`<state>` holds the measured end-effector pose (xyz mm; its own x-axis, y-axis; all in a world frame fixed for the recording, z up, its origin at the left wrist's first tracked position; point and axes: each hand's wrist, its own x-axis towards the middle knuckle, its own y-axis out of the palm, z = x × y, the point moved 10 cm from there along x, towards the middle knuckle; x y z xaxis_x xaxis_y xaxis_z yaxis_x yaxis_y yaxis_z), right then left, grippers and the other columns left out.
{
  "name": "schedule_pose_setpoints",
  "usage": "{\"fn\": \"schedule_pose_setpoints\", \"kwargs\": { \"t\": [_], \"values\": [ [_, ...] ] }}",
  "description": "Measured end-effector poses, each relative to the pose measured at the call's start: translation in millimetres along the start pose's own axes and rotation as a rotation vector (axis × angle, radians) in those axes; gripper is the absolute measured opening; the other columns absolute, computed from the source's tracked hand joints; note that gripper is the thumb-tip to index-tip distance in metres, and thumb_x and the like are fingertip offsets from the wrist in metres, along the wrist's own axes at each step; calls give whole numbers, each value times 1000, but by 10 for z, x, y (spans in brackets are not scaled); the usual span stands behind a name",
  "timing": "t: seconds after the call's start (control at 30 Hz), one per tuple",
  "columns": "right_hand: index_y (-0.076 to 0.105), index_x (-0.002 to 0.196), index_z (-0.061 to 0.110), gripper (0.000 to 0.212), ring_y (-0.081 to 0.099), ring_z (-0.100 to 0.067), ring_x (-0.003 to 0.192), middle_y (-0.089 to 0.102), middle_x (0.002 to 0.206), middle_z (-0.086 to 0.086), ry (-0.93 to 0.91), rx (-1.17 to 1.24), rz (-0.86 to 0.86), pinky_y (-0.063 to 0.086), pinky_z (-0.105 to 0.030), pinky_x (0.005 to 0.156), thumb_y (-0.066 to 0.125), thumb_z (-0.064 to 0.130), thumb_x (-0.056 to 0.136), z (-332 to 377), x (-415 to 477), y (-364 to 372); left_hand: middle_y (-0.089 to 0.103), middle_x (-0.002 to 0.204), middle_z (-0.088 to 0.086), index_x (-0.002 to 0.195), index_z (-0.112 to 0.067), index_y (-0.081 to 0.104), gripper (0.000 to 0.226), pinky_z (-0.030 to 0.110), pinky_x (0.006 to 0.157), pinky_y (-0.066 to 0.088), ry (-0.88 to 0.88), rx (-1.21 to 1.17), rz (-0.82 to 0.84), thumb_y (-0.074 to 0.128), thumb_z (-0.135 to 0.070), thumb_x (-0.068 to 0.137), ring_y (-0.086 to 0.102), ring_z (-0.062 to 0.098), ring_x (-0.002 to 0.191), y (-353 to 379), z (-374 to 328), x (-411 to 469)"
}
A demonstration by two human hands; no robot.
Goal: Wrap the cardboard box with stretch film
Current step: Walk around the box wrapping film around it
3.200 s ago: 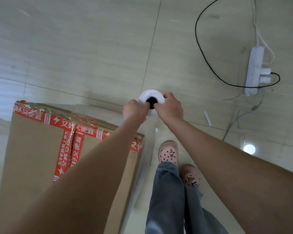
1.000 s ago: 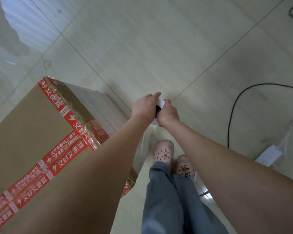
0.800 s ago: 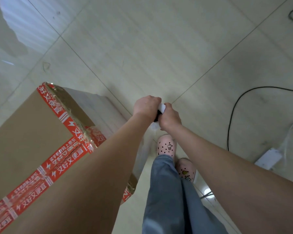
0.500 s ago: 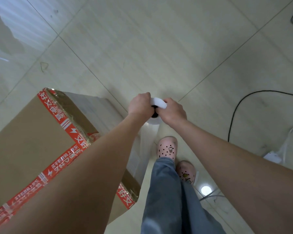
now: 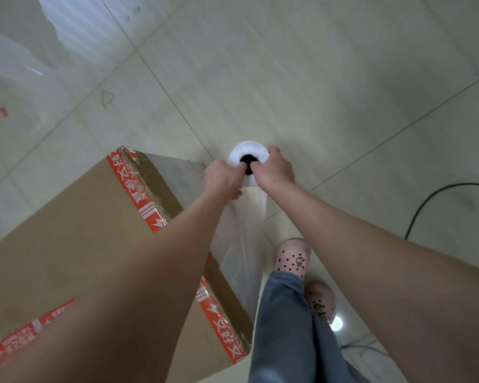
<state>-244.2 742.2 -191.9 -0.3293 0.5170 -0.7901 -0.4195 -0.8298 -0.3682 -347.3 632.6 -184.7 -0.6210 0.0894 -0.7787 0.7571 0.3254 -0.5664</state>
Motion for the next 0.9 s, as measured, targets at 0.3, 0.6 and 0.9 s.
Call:
{"fn": "schedule_pose_setpoints", "kwargs": {
  "t": [0.3, 0.6, 0.9],
  "values": [
    [31, 139, 11, 46, 51, -35, 115, 49, 132, -15, -29, -243, 99, 39, -33, 84, 40, 16, 95, 224, 125, 7, 59, 122, 9, 136, -15, 41, 52, 35, 83, 45, 437, 623, 41, 58, -20, 87, 55, 28, 114, 19, -724, 14],
    [31, 136, 7, 46, 51, -37, 116, 49, 131, -16, -75, -403, 171, 37, -33, 79, 45, 21, 95, 283, 269, -56, 63, 112, 8, 122, -20, 59, 34, 30, 69, 41, 552, 879, -2, 49, -14, 90, 61, 28, 102, 179, -1060, 32],
    [32, 145, 17, 74, 50, -27, 120, 50, 134, -7, -99, -285, 190, 37, -26, 78, 66, 35, 81, 480, 385, -168, 65, 98, 12, 95, -8, 62, 18, 28, 66, 41, 296, 519, -88, 57, -14, 79, 61, 31, 93, -168, -855, 305]
  ]
}}
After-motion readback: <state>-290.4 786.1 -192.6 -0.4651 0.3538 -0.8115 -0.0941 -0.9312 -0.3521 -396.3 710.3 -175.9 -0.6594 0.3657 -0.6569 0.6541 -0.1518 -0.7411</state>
